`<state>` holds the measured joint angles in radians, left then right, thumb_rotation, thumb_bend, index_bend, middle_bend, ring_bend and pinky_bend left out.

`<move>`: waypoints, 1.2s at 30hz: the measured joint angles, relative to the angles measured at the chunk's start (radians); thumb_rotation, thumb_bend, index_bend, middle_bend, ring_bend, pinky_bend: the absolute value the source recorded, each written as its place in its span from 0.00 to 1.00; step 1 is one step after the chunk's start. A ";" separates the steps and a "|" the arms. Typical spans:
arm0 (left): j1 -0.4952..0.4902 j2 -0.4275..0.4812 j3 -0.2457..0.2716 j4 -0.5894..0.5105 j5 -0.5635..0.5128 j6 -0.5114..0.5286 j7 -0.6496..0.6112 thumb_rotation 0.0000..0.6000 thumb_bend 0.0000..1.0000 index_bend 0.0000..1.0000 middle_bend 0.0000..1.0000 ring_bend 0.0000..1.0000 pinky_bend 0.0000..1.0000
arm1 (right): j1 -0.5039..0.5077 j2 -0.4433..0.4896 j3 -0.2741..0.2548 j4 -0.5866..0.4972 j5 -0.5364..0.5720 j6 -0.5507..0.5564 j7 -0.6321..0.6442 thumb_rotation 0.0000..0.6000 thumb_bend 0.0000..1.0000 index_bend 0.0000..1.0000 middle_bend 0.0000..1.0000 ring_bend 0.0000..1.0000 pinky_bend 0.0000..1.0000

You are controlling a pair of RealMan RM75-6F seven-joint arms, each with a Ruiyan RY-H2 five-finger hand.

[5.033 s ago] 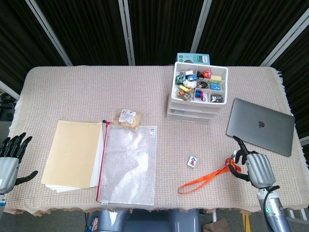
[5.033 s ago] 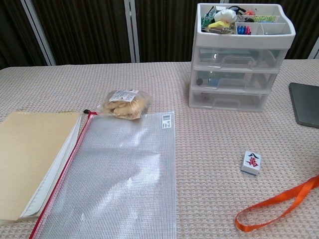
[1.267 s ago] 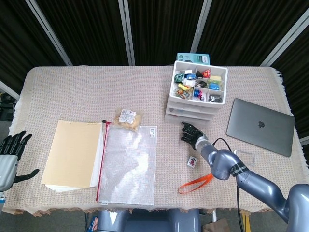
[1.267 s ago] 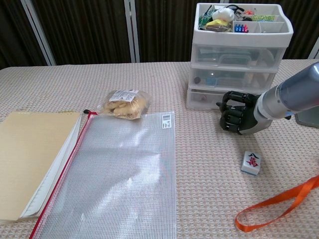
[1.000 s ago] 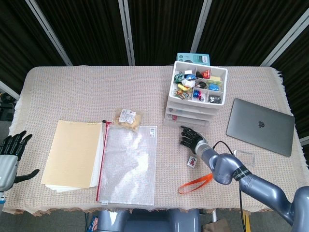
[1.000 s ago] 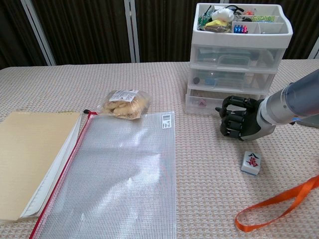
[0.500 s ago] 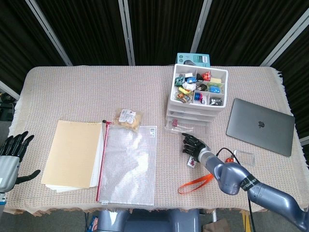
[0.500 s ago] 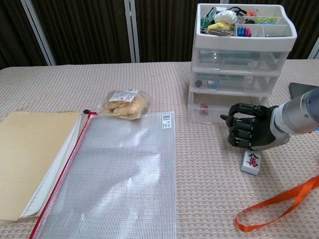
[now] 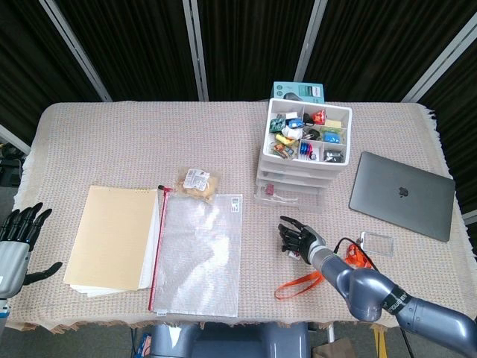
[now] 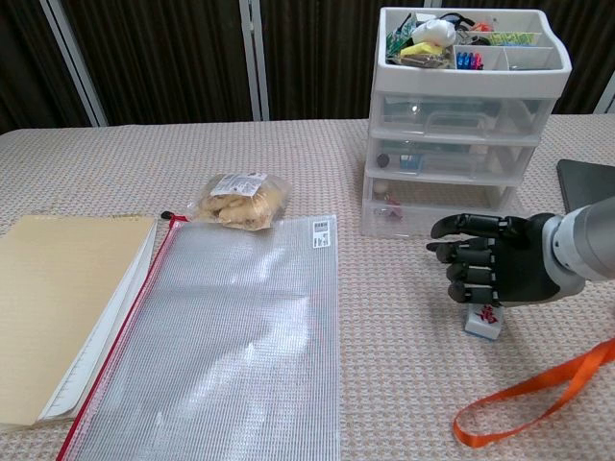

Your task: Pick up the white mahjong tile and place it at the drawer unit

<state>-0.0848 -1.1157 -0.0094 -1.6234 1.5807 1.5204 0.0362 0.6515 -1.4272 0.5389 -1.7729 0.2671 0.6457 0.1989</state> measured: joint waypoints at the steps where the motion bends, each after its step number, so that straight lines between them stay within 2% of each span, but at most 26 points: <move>1: 0.001 0.000 0.000 0.001 0.002 0.003 0.001 1.00 0.16 0.07 0.00 0.00 0.00 | -0.006 0.008 -0.004 -0.020 -0.029 0.006 -0.004 1.00 0.31 0.18 0.73 0.76 0.71; 5: 0.003 -0.003 0.001 0.003 0.008 0.010 0.003 1.00 0.16 0.07 0.00 0.00 0.00 | -0.034 0.056 -0.031 -0.114 -0.173 0.043 -0.035 1.00 0.23 0.17 0.73 0.75 0.71; 9: 0.005 -0.005 0.002 0.007 0.015 0.018 0.012 1.00 0.15 0.07 0.00 0.00 0.00 | -0.050 0.113 -0.094 -0.203 -0.327 0.117 -0.117 1.00 0.17 0.17 0.73 0.76 0.71; 13: 0.007 -0.009 0.003 0.009 0.020 0.023 0.025 1.00 0.16 0.07 0.00 0.00 0.00 | -0.053 0.154 -0.192 -0.266 -0.459 0.231 -0.252 1.00 0.12 0.17 0.73 0.76 0.71; 17: 0.009 -0.010 0.002 0.007 0.017 0.025 0.030 1.00 0.16 0.08 0.00 0.00 0.00 | -0.055 0.145 -0.293 -0.287 -0.599 0.384 -0.377 1.00 0.09 0.17 0.73 0.76 0.71; 21: 0.010 -0.015 0.000 0.011 0.021 0.033 0.033 1.00 0.15 0.08 0.00 0.00 0.00 | -0.060 0.072 -0.402 -0.263 -0.750 0.569 -0.533 1.00 0.09 0.18 0.74 0.77 0.71; 25: 0.010 -0.019 -0.001 0.015 0.020 0.031 0.032 1.00 0.16 0.08 0.00 0.00 0.00 | -0.069 -0.038 -0.471 -0.195 -0.859 0.711 -0.639 1.00 0.08 0.22 0.75 0.78 0.71; 30: 0.009 -0.019 0.000 0.015 0.019 0.028 0.028 1.00 0.16 0.08 0.00 0.00 0.00 | -0.088 -0.184 -0.510 -0.081 -0.961 0.815 -0.727 1.00 0.11 0.26 0.75 0.78 0.71; 36: 0.008 -0.018 0.000 0.016 0.021 0.028 0.023 1.00 0.15 0.08 0.00 0.00 0.00 | -0.115 -0.262 -0.499 -0.019 -0.988 0.830 -0.771 1.00 0.13 0.28 0.75 0.78 0.71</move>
<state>-0.0764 -1.1339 -0.0095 -1.6075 1.6016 1.5485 0.0595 0.5367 -1.6895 0.0395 -1.7919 -0.7204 1.4754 -0.5716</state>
